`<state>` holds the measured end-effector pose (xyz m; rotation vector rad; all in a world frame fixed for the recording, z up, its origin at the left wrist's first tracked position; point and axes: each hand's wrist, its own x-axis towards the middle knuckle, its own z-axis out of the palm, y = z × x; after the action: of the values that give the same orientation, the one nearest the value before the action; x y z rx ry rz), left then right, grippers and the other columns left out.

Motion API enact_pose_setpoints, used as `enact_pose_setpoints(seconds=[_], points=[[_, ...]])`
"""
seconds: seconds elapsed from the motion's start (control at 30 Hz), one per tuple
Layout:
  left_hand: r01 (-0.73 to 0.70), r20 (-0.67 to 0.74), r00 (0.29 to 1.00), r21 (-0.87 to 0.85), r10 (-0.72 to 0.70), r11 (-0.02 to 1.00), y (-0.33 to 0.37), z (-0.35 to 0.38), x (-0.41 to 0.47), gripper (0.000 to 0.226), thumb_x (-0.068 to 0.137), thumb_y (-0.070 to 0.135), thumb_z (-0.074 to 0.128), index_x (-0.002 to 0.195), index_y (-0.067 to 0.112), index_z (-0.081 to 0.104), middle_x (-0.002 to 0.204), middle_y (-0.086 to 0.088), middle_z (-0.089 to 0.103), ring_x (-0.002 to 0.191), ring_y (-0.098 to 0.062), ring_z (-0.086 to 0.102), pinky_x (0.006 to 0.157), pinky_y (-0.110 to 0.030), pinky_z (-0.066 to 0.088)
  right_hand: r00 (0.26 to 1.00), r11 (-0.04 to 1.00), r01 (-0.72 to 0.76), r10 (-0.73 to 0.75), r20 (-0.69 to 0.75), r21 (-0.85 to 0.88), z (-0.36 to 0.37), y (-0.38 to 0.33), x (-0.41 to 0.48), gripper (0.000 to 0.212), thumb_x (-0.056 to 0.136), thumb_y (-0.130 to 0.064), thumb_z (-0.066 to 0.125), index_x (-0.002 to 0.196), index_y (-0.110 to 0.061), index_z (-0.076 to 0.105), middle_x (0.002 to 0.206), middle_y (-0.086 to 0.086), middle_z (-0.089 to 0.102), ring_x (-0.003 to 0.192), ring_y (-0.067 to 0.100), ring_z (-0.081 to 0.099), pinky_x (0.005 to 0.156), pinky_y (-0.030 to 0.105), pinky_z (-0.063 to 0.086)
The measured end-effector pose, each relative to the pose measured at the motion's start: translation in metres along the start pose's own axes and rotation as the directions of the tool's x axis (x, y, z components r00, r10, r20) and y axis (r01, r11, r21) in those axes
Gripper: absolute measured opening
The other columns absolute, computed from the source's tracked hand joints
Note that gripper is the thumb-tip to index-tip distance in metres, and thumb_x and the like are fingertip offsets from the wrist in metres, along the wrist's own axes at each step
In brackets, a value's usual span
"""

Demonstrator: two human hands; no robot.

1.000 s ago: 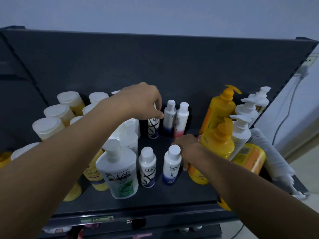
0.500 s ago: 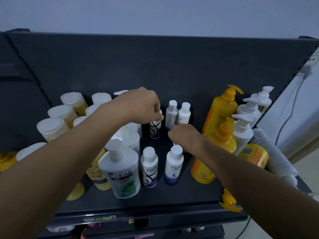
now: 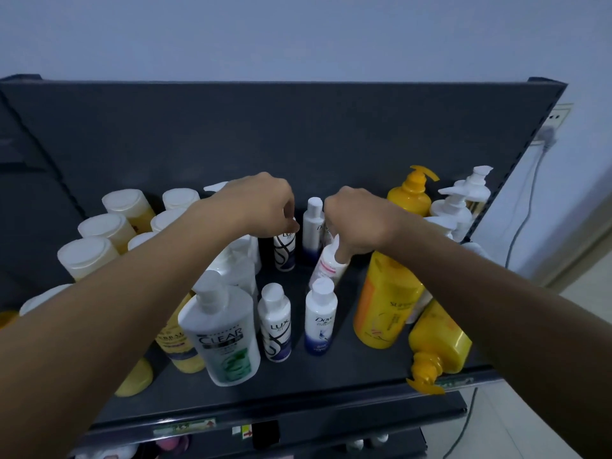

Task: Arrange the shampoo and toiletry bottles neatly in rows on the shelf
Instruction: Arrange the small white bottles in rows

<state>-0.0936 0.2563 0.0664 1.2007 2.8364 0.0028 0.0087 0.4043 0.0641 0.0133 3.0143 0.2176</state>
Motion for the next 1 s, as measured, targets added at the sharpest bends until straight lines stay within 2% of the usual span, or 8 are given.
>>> enact_pose_setpoints(seconds=[0.17, 0.33, 0.43, 0.53, 0.63, 0.73, 0.87, 1.0], points=[[-0.004, 0.003, 1.0, -0.012, 0.004, 1.0, -0.003, 0.002, -0.002, 0.026, 0.087, 0.054, 0.068, 0.102, 0.034, 0.074, 0.105, 0.007, 0.07, 0.095, -0.021, 0.066, 0.078, -0.038, 0.057, 0.991, 0.988, 0.088, -0.074, 0.108, -0.129, -0.007, -0.004, -0.015, 0.027, 0.071, -0.024, 0.084, 0.074, -0.019, 0.057, 0.067, -0.007, 0.045, 0.067, 0.016, 0.052, 0.053, 0.025, 0.036], [-0.01, 0.011, 1.0, -0.023, 0.011, 1.0, -0.006, 0.004, -0.003, 0.021, 0.087, 0.051, 0.067, 0.097, 0.034, 0.074, 0.101, 0.011, 0.072, 0.095, -0.018, 0.066, 0.062, -0.029, 0.046, 0.961, 0.985, 0.148, -0.122, 0.25, -0.089, 0.002, -0.003, -0.027, 0.018, 0.075, -0.035, 0.081, 0.087, -0.023, 0.074, 0.082, -0.009, 0.069, 0.076, 0.011, 0.058, 0.07, 0.03, 0.05], [-0.011, 0.021, 1.0, -0.025, 0.012, 1.0, -0.008, 0.005, -0.002, 0.022, 0.087, 0.051, 0.066, 0.097, 0.033, 0.075, 0.099, 0.012, 0.072, 0.094, -0.017, 0.066, 0.062, -0.028, 0.046, 0.955, 0.983, 0.163, -0.136, 0.265, -0.083, 0.004, -0.002, -0.034, 0.022, 0.077, -0.042, 0.079, 0.082, -0.027, 0.064, 0.091, -0.009, 0.071, 0.083, 0.012, 0.056, 0.091, 0.036, 0.049], [-0.011, 0.039, 0.999, -0.019, 0.012, 1.0, -0.007, 0.005, 0.0, 0.022, 0.087, 0.051, 0.067, 0.097, 0.033, 0.075, 0.097, 0.012, 0.073, 0.094, -0.017, 0.067, 0.071, -0.033, 0.055, 0.95, 0.982, 0.164, -0.131, 0.284, -0.093, 0.004, -0.001, -0.037, 0.027, 0.077, -0.042, 0.079, 0.081, -0.031, 0.055, 0.094, -0.01, 0.068, 0.087, 0.012, 0.056, 0.096, 0.037, 0.045], [-0.005, 0.033, 0.999, -0.001, 0.005, 1.0, -0.007, 0.006, 0.009, 0.021, 0.086, 0.048, 0.069, 0.098, 0.031, 0.075, 0.098, 0.009, 0.072, 0.093, -0.02, 0.067, 0.076, -0.037, 0.058, 0.931, 0.986, 0.153, -0.122, 0.343, -0.065, 0.001, -0.001, -0.036, 0.027, 0.077, -0.043, 0.08, 0.09, -0.025, 0.064, 0.094, -0.008, 0.07, 0.092, 0.015, 0.061, 0.092, 0.035, 0.048], [0.002, -0.008, 1.0, 0.041, -0.002, 0.999, -0.011, 0.006, 0.023, 0.023, 0.086, 0.036, 0.067, 0.107, 0.026, 0.071, 0.104, 0.004, 0.068, 0.093, -0.024, 0.066, 0.072, -0.035, 0.055, 0.893, 0.992, 0.125, -0.117, 0.434, 0.009, -0.015, 0.004, -0.028, 0.028, 0.08, -0.039, 0.081, 0.084, -0.014, 0.068, 0.077, -0.002, 0.068, 0.075, 0.016, 0.061, 0.069, 0.028, 0.049], [-0.007, -0.053, 0.999, 0.083, 0.012, 0.997, -0.022, 0.008, 0.048, 0.028, 0.087, 0.028, 0.064, 0.114, 0.023, 0.065, 0.104, -0.002, 0.063, 0.091, -0.029, 0.063, 0.072, -0.038, 0.055, 0.983, 0.994, -0.049, 0.031, 0.18, 0.097, -0.027, 0.024, 0.011, 0.036, 0.082, -0.031, 0.079, 0.111, -0.012, 0.073, 0.093, 0.002, 0.073, 0.092, 0.023, 0.069, 0.077, 0.034, 0.059], [-0.025, 0.005, 1.0, 0.079, 0.025, 0.997, -0.029, 0.015, 0.067, 0.05, 0.088, 0.038, 0.07, 0.136, 0.027, 0.059, 0.122, -0.004, 0.065, 0.107, -0.029, 0.064, 0.087, -0.042, 0.056, 0.984, 0.974, -0.175, 0.177, -0.002, 0.145, 0.002, 0.031, 0.072, 0.023, 0.084, -0.025, 0.068, 0.102, -0.011, 0.064, 0.104, 0.01, 0.069, 0.093, 0.031, 0.066, 0.073, 0.038, 0.057]])
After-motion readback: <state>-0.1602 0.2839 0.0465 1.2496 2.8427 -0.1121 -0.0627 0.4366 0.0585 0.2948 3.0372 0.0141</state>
